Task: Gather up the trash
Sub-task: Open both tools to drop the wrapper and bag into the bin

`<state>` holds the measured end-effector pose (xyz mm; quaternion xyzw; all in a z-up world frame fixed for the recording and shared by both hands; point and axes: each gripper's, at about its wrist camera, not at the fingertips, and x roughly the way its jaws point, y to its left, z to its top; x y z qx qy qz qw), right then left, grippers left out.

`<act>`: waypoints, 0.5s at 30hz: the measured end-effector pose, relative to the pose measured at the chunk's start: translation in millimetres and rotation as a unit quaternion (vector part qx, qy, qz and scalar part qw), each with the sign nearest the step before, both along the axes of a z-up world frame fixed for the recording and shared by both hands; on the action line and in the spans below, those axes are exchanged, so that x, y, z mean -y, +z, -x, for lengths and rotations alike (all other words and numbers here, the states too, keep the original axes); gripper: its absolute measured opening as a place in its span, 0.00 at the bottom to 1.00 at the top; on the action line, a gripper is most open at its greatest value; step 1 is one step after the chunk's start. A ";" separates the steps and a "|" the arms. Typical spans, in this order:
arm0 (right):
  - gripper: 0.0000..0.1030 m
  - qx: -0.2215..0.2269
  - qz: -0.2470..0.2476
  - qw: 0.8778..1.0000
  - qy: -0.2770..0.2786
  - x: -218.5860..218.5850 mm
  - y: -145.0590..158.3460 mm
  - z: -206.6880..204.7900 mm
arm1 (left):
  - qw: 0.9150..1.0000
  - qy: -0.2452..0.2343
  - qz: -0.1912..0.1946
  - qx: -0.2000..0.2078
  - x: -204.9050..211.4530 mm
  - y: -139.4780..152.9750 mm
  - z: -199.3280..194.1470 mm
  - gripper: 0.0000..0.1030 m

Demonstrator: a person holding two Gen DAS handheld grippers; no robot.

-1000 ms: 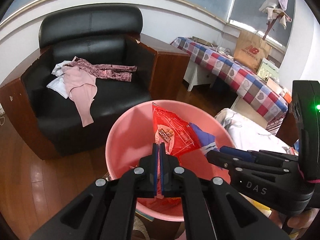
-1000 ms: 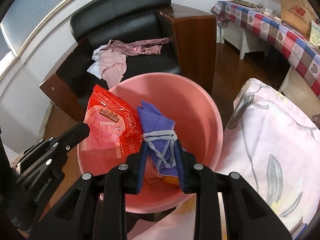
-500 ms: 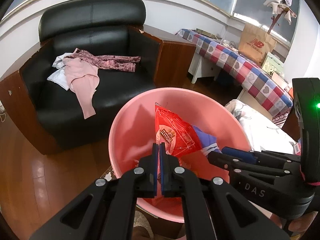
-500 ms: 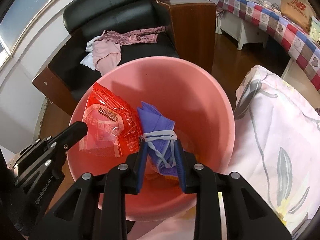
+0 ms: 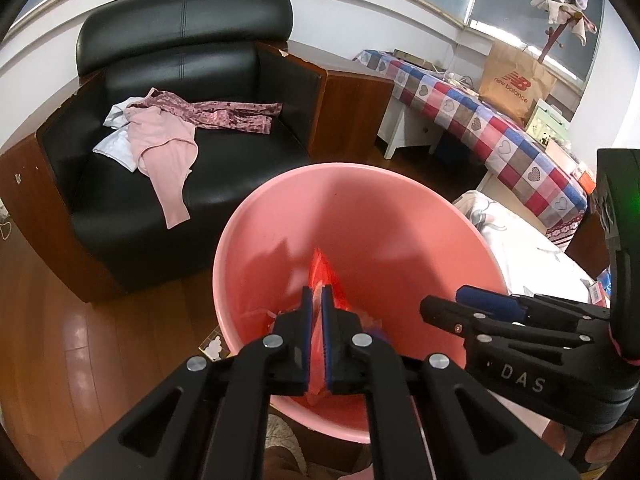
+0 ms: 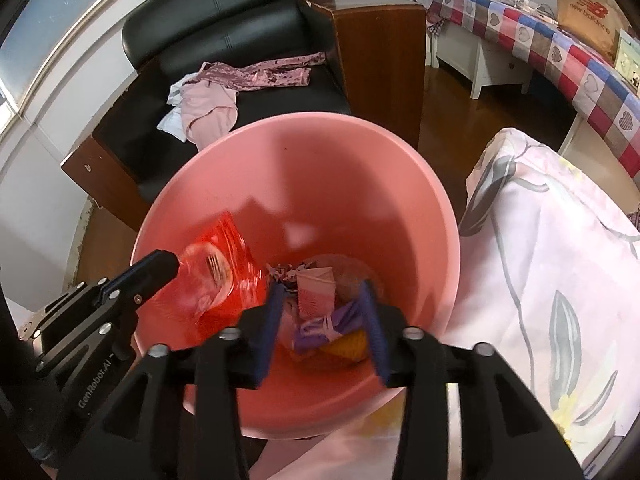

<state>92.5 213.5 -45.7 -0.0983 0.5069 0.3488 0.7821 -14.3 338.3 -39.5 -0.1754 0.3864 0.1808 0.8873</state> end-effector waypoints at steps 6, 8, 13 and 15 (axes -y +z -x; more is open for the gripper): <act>0.41 0.004 -0.006 1.000 -0.001 3.5 4.5 -0.6 | 1.000 -0.002 -0.002 0.002 2.6 2.3 0.3 0.05; 0.41 0.003 -0.011 1.000 -0.001 5.4 6.2 -1.2 | 1.000 -0.002 -0.002 0.004 3.6 5.1 1.1 0.06; 0.41 0.012 -0.018 1.000 -0.003 12.6 13.7 0.3 | 1.000 -0.003 -0.004 0.010 7.0 13.4 3.9 0.07; 0.41 0.015 -0.022 1.000 -0.007 17.7 17.3 0.7 | 1.000 -0.003 -0.003 0.013 9.1 16.6 5.4 0.07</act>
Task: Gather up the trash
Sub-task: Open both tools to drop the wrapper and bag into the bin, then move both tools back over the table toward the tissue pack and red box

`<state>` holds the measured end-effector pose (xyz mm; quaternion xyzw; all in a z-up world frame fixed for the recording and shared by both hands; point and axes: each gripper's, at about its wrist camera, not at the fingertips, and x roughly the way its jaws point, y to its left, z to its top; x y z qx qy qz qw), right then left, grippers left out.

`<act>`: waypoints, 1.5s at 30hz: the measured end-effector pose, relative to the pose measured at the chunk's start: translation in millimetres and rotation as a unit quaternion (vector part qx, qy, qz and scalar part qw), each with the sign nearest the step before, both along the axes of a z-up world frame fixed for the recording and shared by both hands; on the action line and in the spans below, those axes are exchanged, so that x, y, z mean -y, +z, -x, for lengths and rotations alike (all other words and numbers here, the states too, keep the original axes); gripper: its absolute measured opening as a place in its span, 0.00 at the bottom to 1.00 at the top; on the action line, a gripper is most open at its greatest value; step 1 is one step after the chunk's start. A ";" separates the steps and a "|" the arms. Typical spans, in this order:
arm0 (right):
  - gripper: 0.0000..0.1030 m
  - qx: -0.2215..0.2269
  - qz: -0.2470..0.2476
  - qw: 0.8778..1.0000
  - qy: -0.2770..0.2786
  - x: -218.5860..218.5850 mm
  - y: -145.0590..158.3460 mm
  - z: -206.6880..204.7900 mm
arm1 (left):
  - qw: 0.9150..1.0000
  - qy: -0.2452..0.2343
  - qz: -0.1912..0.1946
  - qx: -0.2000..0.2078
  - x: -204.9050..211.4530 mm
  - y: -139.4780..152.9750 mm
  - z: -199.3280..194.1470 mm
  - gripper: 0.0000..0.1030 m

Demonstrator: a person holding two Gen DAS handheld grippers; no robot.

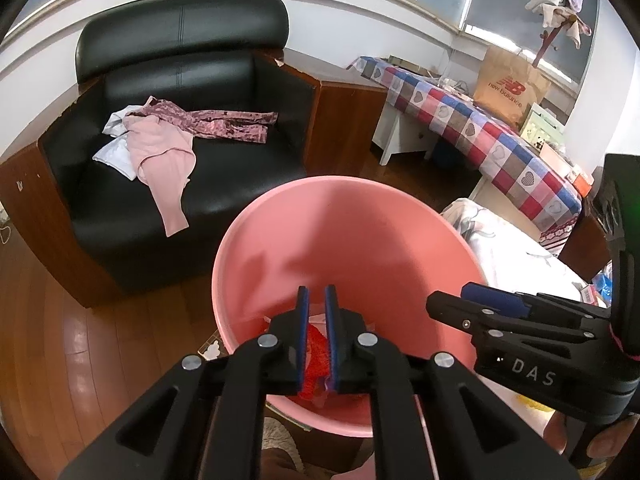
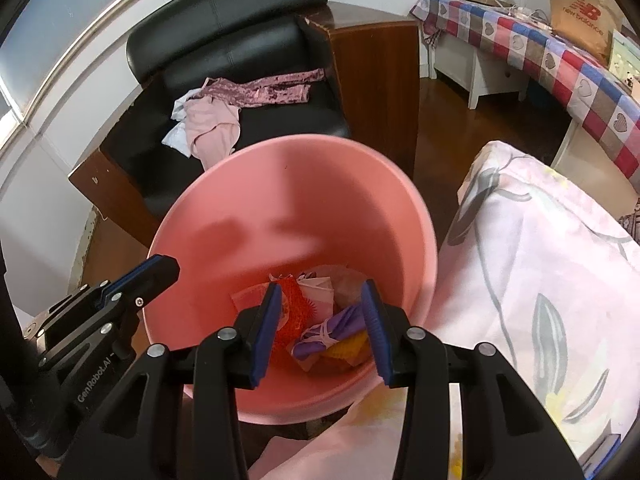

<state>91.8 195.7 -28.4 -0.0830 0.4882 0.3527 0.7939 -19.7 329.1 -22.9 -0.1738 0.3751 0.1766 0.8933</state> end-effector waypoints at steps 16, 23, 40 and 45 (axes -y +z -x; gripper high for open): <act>0.41 0.027 -0.024 0.999 -0.035 62.1 27.6 6.7 | 1.000 -0.009 -0.005 0.021 25.3 31.7 9.7 0.08; 0.41 0.039 -0.029 0.998 -0.050 96.7 36.4 14.7 | 0.999 -0.022 -0.005 0.028 44.4 42.2 13.1 0.08; 0.41 0.075 -0.023 0.993 -0.088 174.5 52.8 42.7 | 0.994 -0.108 -0.007 0.033 129.3 49.2 1.4 0.08; 0.41 0.090 -0.017 0.991 -0.100 201.7 60.0 52.4 | 0.991 -0.133 -0.006 0.033 153.7 51.6 -0.4 0.08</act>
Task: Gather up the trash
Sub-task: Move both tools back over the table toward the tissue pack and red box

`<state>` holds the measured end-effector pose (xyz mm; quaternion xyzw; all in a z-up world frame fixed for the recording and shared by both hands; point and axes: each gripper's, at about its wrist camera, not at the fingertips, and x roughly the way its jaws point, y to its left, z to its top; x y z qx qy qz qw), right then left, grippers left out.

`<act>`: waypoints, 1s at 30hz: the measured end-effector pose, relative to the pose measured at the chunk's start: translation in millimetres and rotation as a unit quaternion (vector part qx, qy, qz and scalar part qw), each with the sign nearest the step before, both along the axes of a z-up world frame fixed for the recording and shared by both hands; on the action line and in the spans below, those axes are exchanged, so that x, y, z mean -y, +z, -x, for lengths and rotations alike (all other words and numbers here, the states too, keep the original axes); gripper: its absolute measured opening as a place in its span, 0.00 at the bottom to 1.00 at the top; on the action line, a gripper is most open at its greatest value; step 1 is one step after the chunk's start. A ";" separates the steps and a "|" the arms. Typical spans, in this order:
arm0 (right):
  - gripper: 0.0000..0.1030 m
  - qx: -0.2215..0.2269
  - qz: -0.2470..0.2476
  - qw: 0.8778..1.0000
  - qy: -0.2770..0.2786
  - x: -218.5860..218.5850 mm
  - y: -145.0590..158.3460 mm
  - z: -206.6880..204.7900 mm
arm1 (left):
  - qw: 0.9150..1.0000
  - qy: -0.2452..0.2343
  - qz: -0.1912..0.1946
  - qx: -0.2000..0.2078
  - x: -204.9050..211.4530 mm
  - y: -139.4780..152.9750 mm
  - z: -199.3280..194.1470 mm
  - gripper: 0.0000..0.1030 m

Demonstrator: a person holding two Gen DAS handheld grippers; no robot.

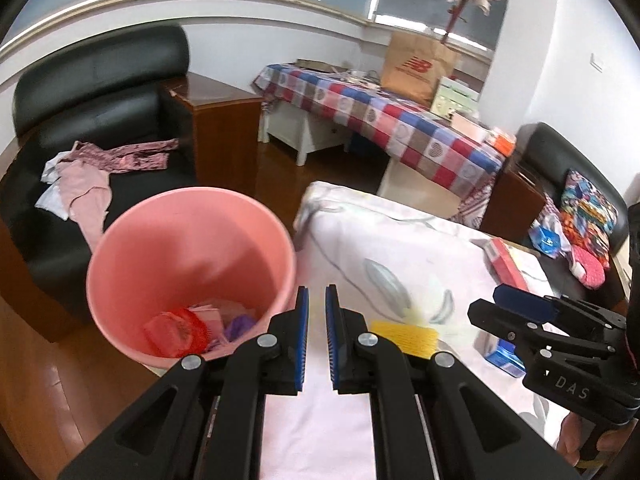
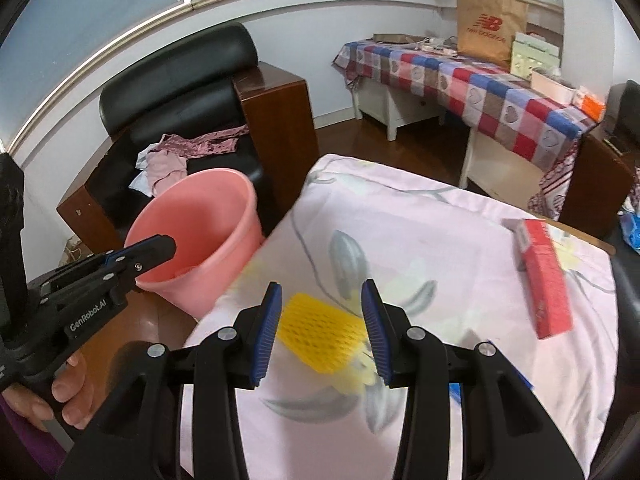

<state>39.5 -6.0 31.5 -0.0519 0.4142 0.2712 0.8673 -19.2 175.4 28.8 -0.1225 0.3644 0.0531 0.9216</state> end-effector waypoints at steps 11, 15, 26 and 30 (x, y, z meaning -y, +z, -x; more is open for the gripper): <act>0.41 0.021 0.018 0.998 -0.051 69.1 3.8 13.6 | 0.998 -0.064 0.003 -0.009 47.9 -2.6 -6.6 0.15; 0.41 0.023 0.023 0.997 -0.073 94.9 3.9 15.0 | 0.996 -0.086 0.007 -0.009 67.6 -5.0 -9.5 0.29; 0.41 -0.008 0.016 0.989 -0.146 174.3 -14.2 8.6 | 0.988 -0.147 0.007 -0.036 114.2 -24.3 -17.0 0.30; 0.41 -0.022 0.010 0.987 -0.160 189.7 -25.7 6.9 | 0.984 -0.166 0.026 -0.052 127.0 -34.4 -21.4 0.30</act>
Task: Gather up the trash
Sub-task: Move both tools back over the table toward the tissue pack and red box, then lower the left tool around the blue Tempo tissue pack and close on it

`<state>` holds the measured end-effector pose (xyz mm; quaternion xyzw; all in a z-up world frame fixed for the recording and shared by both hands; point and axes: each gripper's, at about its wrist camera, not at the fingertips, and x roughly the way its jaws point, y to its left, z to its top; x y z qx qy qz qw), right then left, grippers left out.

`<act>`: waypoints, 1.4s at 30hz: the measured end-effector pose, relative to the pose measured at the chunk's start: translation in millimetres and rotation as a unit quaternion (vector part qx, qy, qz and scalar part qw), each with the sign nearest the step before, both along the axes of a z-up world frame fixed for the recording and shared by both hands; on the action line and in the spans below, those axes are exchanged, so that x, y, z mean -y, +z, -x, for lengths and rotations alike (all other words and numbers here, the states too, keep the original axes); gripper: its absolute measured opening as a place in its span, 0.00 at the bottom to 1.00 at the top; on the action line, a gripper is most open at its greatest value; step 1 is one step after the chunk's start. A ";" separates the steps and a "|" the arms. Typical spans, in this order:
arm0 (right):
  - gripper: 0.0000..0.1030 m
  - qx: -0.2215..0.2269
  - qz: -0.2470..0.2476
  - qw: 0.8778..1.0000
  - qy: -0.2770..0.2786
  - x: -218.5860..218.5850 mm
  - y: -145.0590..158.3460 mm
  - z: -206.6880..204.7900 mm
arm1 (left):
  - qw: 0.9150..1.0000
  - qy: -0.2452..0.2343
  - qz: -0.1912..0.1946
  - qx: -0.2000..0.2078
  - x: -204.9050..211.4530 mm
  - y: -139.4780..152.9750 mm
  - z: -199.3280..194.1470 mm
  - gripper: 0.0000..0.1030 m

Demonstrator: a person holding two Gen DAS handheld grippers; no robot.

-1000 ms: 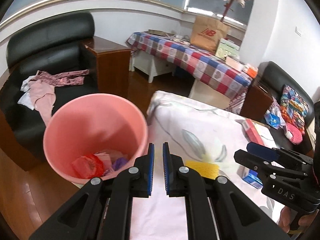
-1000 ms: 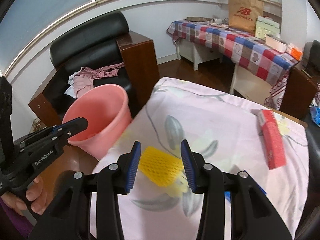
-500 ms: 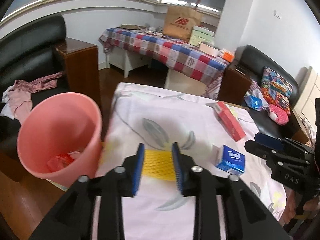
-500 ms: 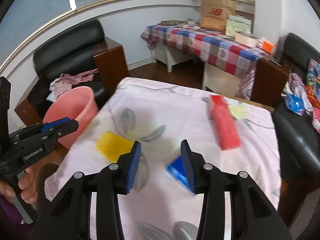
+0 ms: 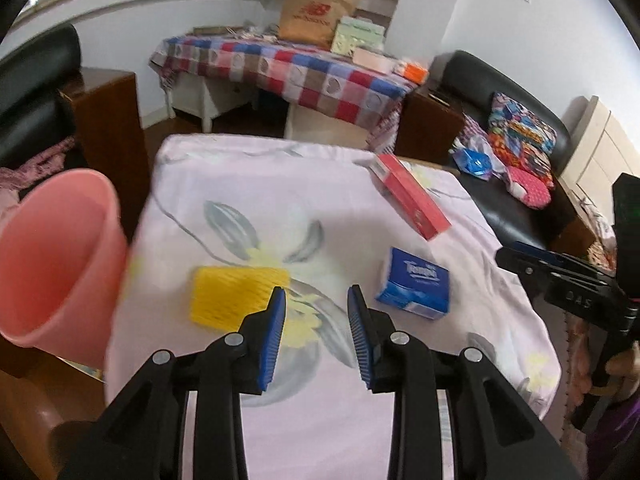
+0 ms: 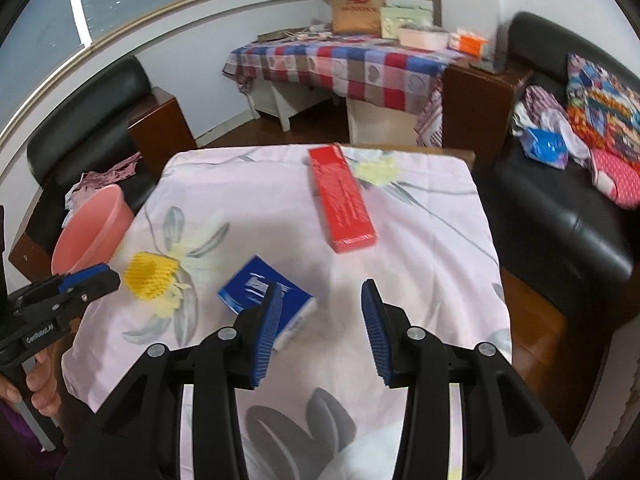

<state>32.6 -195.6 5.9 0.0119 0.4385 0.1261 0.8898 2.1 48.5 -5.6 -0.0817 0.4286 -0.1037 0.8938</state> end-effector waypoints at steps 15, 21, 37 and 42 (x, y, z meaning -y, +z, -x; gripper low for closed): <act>0.41 -0.033 -0.053 0.996 0.063 -6.5 -22.4 -21.6 | 0.997 -0.056 0.002 -0.054 61.2 -31.5 -12.7 0.30; 0.41 -0.070 -0.107 0.990 0.058 1.5 -35.4 -50.8 | 0.995 -0.046 -0.020 -0.083 73.4 -47.4 -35.1 0.29; 0.41 -0.170 -0.224 0.954 0.107 -5.9 -68.4 -51.1 | 0.995 0.002 -0.022 -0.100 59.7 -63.4 -79.9 0.26; 0.41 -0.130 -0.164 0.969 0.129 -16.9 -53.2 -34.4 | 0.996 0.022 0.008 -0.090 43.6 -48.6 -80.8 0.27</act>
